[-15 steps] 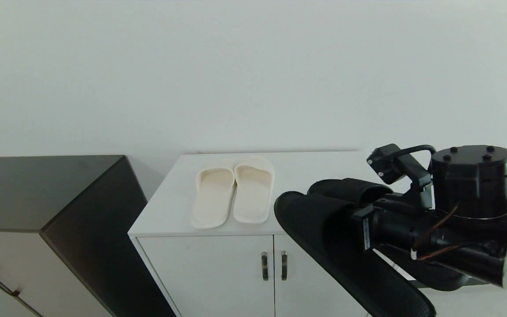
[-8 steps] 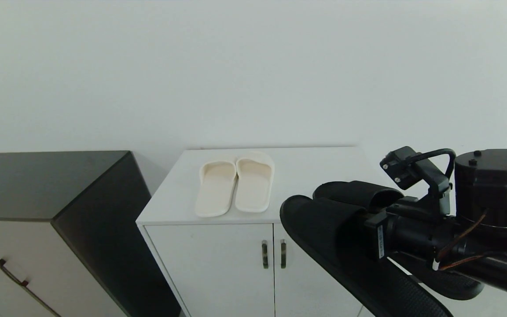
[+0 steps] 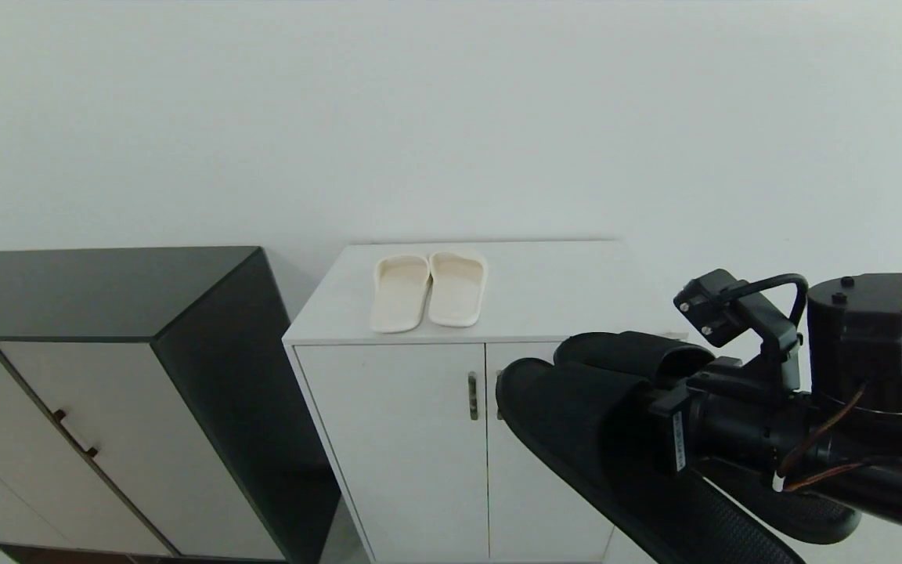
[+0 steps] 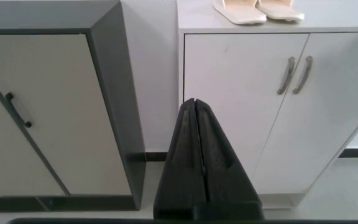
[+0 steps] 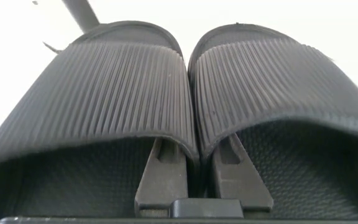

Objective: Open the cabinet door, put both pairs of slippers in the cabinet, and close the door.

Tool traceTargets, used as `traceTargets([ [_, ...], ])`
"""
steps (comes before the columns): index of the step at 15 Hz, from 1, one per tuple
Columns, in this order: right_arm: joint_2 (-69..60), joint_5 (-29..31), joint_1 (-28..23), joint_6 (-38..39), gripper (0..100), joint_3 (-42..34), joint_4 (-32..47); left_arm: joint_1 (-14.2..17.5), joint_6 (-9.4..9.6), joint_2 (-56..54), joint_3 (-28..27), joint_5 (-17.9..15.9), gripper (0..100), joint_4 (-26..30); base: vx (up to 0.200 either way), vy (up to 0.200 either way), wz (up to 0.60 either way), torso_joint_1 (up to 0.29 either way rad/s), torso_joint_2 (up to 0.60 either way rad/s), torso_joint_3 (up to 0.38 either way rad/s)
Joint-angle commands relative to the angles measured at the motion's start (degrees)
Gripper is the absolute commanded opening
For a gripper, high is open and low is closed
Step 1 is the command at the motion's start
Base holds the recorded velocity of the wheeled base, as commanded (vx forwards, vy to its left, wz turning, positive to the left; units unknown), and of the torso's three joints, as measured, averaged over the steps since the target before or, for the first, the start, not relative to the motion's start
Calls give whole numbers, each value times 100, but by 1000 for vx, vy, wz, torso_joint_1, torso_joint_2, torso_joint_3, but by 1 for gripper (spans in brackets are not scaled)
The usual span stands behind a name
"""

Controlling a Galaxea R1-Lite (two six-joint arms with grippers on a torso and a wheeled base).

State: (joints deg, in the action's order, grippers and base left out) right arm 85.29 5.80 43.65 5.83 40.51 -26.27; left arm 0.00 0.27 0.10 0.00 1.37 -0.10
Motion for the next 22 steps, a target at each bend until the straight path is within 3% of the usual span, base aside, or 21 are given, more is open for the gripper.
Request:
traceTargets([
  [1,23,-35,20,6,0,-43,-18,0,0,-1,0,4,0,1,0,0,0,0,0,0],
  [7,-153,-62,20,6,0,-175,-18,0,0,-1,0,13,0,1,0,0,0,-11,26,15],
  [21,-109,-62,38,-3,0,-254,-10,0,-9,-1,0,-5,0,1,0,0,0,-200,504,300],
  [22,-100,-71,47,-3,0,-272,-10,0,-9,-1,0,-5,100,1,0,0,0,-178,496,320],
])
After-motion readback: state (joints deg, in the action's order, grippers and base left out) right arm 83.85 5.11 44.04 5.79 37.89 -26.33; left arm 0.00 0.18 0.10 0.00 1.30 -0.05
